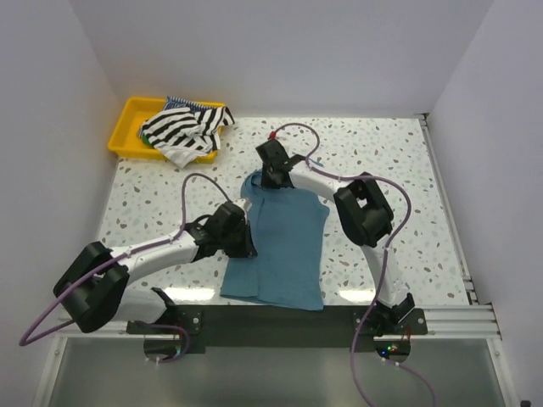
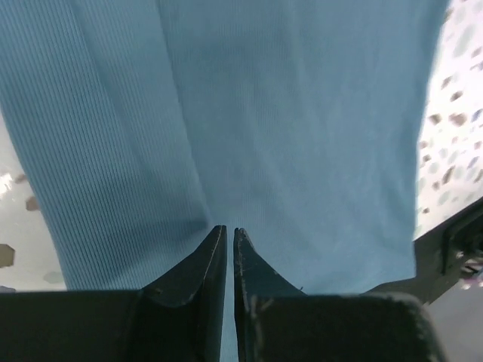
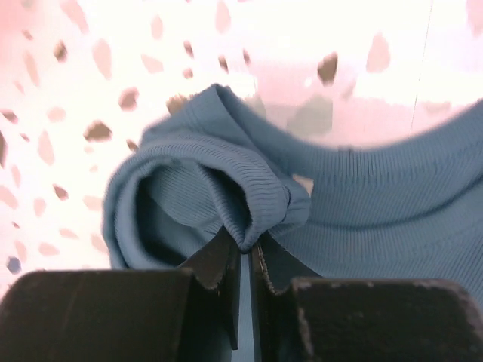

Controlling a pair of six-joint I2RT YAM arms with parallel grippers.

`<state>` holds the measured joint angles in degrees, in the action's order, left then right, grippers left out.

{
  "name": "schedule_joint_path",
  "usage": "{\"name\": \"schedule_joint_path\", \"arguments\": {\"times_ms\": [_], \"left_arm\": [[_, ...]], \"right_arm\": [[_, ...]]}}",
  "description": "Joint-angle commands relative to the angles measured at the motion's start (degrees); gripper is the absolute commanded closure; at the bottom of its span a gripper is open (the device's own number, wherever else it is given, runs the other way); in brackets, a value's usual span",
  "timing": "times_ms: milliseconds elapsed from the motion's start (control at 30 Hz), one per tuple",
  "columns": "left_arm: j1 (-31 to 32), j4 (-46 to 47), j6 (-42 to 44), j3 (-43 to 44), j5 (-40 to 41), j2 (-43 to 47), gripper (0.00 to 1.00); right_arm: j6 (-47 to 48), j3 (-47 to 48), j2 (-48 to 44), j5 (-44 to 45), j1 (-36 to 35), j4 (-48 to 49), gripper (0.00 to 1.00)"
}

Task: Fold and stack the tank tops
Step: Fold the tank top

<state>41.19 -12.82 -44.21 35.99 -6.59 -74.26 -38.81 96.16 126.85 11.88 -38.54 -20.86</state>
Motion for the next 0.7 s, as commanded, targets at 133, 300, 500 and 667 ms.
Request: {"name": "schedule_joint_path", "arguments": {"times_ms": [133, 300, 500, 667], "left_arm": [[2.4, 1.2, -1.0, -2.6, 2.0, -5.6, 0.91], [3.4, 0.3, 0.0, -3.4, 1.3, -6.5, 0.91], [3.4, -2.0, 1.0, -3.0, 1.7, -5.5, 0.89], [3.4, -3.5, 2.4, -1.7, 1.5, -4.8, 0.84]], "right_arm": [[8.0, 15.5, 6.2, 7.2, 2.5, -3.0, 0.96], [9.5, 22.9, 10.9, 6.4, 4.9, 0.2, 0.89], [10.5, 28.4, 14.5, 3.0, 7.4, 2.4, 0.57], [9.3, 27.9, 10.9, 1.4, 9.5, 1.1, 0.36]]}}
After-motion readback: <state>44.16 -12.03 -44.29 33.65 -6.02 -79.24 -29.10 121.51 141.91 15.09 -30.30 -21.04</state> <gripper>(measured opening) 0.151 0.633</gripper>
